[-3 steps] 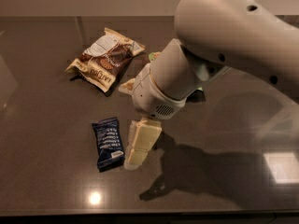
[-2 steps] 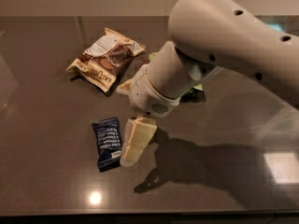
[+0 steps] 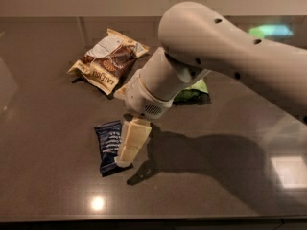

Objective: Pick rxbar blueberry

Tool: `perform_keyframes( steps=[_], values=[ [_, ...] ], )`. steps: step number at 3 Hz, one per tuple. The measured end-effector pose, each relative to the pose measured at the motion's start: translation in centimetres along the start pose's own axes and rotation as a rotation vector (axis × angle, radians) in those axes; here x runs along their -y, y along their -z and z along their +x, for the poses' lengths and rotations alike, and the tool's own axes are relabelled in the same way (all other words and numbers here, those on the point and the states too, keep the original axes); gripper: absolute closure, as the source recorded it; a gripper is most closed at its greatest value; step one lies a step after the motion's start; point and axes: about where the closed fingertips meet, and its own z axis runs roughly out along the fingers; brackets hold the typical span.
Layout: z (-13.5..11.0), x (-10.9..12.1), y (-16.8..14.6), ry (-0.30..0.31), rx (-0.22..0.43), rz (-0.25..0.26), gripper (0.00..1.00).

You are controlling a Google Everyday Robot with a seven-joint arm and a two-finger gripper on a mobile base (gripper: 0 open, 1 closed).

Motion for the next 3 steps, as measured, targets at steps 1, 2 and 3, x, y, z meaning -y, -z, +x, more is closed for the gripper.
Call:
perform_keyframes(
  steps=[1, 2, 3],
  values=[
    [-0.3, 0.1, -1.3, 0.027, 0.002, -0.006, 0.00],
    [-0.4, 0.0, -2.6, 0.049, 0.004, -0.026, 0.00],
    [-0.4, -0.3, -3.4, 0.063, 0.008, -0.045, 0.19]
  ],
)
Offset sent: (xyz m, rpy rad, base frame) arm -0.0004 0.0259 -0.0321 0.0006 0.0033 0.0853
